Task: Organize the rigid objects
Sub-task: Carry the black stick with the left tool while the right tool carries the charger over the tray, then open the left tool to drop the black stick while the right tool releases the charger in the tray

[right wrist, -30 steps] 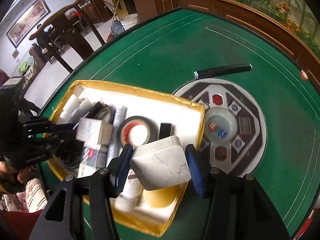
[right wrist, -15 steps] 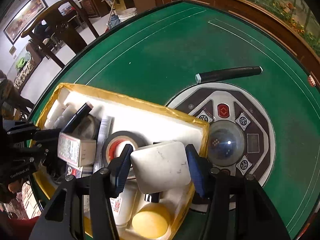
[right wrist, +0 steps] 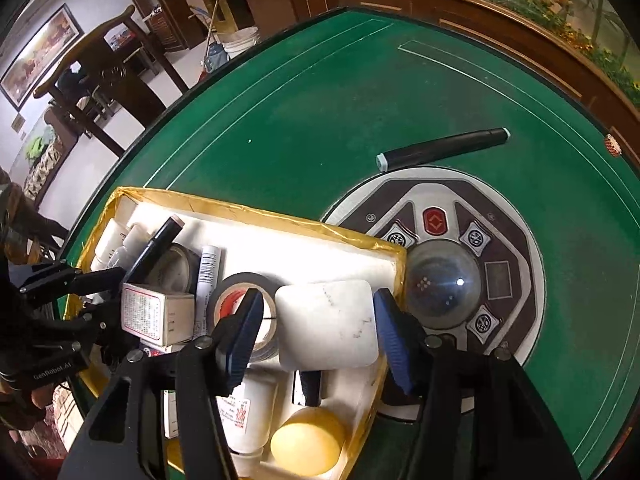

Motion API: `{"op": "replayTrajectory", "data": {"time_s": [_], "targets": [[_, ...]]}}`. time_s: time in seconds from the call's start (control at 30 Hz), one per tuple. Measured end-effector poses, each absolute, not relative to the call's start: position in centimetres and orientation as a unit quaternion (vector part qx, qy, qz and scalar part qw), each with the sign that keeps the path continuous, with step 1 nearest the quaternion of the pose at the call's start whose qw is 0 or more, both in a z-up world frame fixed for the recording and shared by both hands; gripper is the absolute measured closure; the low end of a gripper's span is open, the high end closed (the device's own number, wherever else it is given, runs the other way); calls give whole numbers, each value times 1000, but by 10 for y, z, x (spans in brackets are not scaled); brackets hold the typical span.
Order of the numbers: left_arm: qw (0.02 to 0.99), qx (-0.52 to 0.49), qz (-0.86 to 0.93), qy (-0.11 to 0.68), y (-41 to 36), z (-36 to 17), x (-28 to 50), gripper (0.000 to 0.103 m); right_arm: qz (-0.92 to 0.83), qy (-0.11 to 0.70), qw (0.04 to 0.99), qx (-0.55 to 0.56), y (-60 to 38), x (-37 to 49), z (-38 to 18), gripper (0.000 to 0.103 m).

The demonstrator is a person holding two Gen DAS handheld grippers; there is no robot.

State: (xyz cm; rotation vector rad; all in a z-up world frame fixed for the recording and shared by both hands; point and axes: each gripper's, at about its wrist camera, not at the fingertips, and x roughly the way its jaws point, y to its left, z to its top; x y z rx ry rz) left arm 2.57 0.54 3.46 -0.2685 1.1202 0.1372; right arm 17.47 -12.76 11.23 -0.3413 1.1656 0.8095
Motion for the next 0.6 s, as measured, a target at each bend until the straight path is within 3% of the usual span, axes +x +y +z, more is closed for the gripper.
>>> {"op": "replayTrajectory", "data": {"time_s": [0.07, 0.13, 0.6], "targets": [[840, -130, 66, 523, 6, 38, 23, 49, 370, 528, 749, -151, -130, 172, 116, 42], [845, -131, 76, 513, 7, 43, 17, 34, 367, 523, 755, -149, -132, 169, 121, 37], [865, -140, 123, 466, 12, 68, -27, 33, 374, 512, 765, -114, -170, 103, 145, 24]]}}
